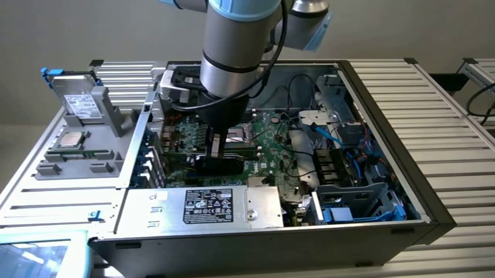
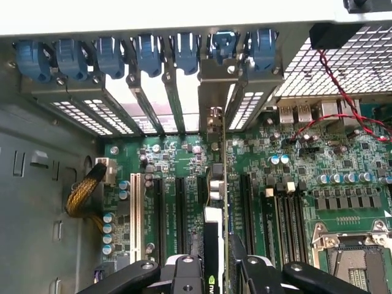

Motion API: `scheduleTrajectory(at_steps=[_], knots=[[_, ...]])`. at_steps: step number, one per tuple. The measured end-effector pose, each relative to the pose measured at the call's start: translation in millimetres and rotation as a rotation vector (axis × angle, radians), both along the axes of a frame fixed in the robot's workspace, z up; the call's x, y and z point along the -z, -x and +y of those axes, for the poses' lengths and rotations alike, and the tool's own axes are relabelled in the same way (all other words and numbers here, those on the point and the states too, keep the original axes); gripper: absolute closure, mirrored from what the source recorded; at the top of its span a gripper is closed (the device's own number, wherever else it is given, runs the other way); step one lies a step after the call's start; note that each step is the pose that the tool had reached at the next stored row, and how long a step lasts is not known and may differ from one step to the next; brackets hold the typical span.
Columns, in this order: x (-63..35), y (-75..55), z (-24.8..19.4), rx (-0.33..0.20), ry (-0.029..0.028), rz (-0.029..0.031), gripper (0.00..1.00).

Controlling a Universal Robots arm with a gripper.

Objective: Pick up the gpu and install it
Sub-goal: 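Insert the gpu into the slot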

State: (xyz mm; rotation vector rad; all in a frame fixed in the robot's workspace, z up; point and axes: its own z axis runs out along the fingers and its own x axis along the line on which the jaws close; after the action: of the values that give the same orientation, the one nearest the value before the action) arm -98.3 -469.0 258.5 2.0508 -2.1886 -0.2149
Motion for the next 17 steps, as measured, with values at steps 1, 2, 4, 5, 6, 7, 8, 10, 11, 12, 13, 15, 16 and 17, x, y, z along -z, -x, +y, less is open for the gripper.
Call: scheduleTrajectory(at_steps=[1, 2, 4, 5, 6, 7, 8, 10, 11, 12, 13, 15, 16, 17], knots=[[0.0, -0.3, 0.0, 0.001, 0.0, 0.0001, 0.72], [0.0, -0.3, 0.0, 0.001, -0.0001, 0.0001, 0.72], [0.0, -0.3, 0.1, 0.001, -0.0001, 0.0, 0.72], [0.1, -0.4, 0.8, 0.001, -0.0001, 0.0001, 0.72], [0.2, -0.5, 1.9, 0.001, 0.0, 0.0003, 0.72], [0.4, -0.4, 3.2, 0.001, 0.0, 0.0004, 0.72], [0.4, -0.4, 3.8, 0.001, 0.0004, 0.0004, 0.72], [0.4, -0.4, 3.8, 0.001, 0.0011, 0.0005, 0.72], [0.5, -0.4, 3.8, 0.001, 0.002, 0.0003, 0.72], [0.6, -0.3, 4.0, 0.001, 0.0048, 0.0003, 0.72], [0.6, -0.3, 4.9, 0.001, 0.0104, 0.0004, 0.72], [0.6, -0.4, 6.8, 0.001, 0.0202, 0.0003, 0.72], [0.6, -0.4, 7.5, 0.001, 0.0209, 0.0004, 0.72], [0.6, -0.3, 8.5, 0.001, 0.0211, 0.0004, 0.72]])
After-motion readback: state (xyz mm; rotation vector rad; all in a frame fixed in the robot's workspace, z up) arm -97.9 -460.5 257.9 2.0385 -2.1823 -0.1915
